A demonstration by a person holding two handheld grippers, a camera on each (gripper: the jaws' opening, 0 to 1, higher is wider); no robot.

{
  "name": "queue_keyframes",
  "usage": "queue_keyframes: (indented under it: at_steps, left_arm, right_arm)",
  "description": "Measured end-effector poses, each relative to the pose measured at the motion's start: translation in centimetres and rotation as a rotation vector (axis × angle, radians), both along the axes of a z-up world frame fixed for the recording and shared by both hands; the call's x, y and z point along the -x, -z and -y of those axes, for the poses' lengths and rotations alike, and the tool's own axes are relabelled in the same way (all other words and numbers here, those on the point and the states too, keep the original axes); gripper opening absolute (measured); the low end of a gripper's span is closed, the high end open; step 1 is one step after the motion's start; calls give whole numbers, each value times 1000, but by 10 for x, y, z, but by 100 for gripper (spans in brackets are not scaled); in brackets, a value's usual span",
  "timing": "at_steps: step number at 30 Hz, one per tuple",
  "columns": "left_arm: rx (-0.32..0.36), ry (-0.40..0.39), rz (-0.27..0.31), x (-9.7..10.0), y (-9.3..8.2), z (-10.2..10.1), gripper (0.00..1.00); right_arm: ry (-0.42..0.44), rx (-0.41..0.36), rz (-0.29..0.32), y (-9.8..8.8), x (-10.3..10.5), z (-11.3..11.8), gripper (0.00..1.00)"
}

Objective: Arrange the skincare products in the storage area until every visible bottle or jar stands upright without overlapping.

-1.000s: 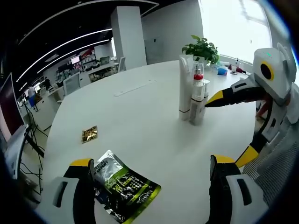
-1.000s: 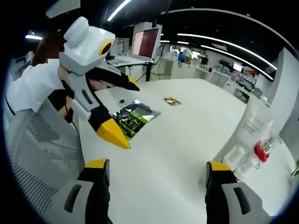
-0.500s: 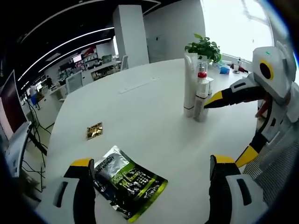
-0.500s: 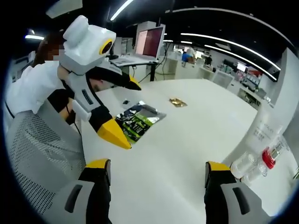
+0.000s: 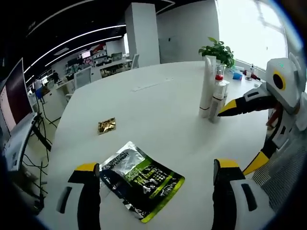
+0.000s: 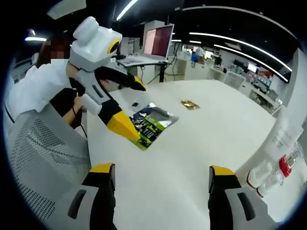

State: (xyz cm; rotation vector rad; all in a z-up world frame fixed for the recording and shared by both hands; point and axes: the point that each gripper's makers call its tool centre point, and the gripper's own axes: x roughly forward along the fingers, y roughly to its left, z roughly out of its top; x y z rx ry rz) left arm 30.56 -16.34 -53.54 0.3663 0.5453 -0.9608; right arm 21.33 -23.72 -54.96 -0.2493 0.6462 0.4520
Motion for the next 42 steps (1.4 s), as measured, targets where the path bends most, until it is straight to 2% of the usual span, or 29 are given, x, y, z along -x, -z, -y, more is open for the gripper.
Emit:
queue_keyframes:
  at_steps: [3, 6, 9, 20, 22, 26, 35, 42]
  left_arm:
    - [0, -7, -16, -3, 4, -6, 94]
    - [-8, -14, -24, -3, 7, -9, 94]
    - [-6, -31, -44, -7, 12, -15, 94]
    - [-26, -47, -72, -15, 27, -35, 96]
    - [-25, -48, -84, -16, 31, -39, 97]
    - [25, -56, -120, -11, 31, -37, 96]
    - [15, -35, -152, -7, 41, -38, 94]
    - [13, -33, -172, -7, 47, -41, 94]
  right_arm:
    - [-8, -3, 1, 0, -2, -3, 78]
    - [-7, -4, 5, 1, -5, -5, 81]
    - [-15, -10, -1, 3, -7, -8, 78]
    - [-47, -33, -26, 11, -17, -23, 78]
    - [-51, -34, -32, 12, -18, -26, 79]
    - [-59, -33, -46, 16, -22, -29, 81]
    - [-57, -49, -68, 21, -33, -32, 85]
    - [-70, -54, -89, 28, -40, -39, 93]
